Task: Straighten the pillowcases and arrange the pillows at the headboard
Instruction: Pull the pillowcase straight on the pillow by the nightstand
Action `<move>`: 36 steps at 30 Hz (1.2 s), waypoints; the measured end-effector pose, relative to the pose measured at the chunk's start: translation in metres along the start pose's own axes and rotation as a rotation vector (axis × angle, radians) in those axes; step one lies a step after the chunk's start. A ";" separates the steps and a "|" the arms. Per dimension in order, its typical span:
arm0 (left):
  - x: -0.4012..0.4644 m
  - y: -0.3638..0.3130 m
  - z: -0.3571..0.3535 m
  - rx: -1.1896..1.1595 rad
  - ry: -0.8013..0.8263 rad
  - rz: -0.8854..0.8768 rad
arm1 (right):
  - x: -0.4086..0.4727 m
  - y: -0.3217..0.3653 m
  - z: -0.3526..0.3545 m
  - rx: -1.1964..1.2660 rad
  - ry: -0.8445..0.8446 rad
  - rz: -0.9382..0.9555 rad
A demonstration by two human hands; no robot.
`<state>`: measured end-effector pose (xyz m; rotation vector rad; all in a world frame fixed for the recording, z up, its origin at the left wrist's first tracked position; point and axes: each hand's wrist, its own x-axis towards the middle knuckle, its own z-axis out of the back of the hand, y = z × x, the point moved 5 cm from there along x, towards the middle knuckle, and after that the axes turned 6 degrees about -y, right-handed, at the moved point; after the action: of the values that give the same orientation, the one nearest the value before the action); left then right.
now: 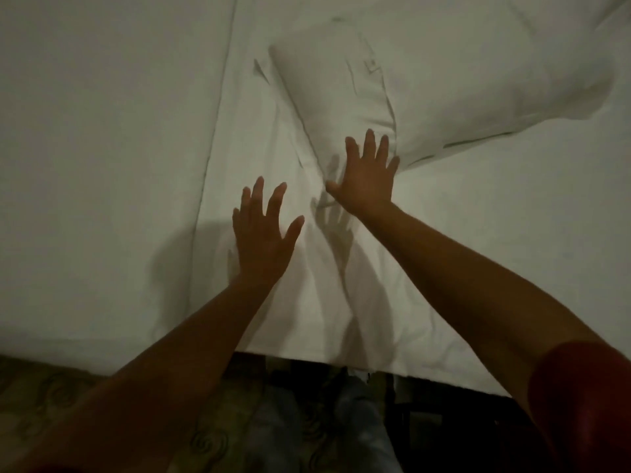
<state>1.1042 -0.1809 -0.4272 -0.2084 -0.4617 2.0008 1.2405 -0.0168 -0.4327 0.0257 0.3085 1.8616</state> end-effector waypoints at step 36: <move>0.072 -0.019 -0.038 -0.463 0.310 0.369 | -0.168 -0.260 0.010 0.708 -0.142 -1.038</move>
<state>1.0996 -0.1003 -0.4507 -0.9349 -0.7182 2.1360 1.5372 -0.1011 -0.4584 0.4022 0.7066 0.6600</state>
